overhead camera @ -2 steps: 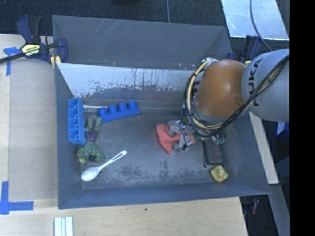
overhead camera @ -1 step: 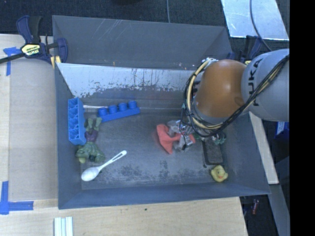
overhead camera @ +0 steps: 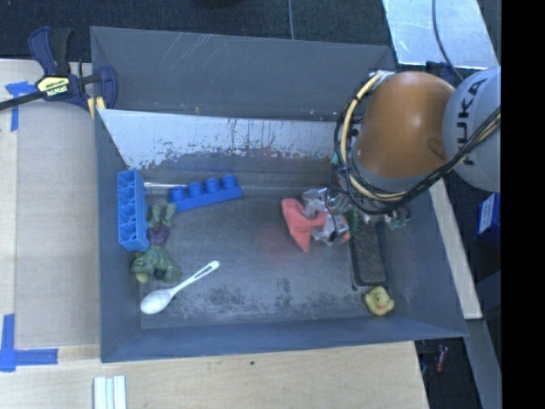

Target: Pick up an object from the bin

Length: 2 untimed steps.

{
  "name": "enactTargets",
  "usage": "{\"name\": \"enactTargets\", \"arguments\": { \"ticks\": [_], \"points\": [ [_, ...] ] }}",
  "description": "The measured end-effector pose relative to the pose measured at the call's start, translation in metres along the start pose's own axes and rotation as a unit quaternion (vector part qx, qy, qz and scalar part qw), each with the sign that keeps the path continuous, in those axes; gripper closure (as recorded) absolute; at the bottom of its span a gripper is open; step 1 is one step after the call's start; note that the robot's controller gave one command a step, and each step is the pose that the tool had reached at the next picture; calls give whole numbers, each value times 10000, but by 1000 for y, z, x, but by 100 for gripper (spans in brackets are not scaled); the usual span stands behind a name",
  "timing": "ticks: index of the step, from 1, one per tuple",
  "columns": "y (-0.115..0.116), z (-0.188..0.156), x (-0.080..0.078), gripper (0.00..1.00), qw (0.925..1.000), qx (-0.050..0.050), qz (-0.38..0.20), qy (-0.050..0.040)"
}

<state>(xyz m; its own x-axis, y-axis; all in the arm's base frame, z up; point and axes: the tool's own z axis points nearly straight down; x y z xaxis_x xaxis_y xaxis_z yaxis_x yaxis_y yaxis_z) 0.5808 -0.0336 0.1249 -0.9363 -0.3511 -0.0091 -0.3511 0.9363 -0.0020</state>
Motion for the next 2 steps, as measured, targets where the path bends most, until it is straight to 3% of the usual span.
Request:
{"name": "enactTargets", "arguments": {
  "ticks": [1, 2],
  "points": [
    [3, -39, -1, 100, 10000, 7, 28, 0],
    [24, -115, -41, 100, 9995, 9, 317, -21]
  ]
}}
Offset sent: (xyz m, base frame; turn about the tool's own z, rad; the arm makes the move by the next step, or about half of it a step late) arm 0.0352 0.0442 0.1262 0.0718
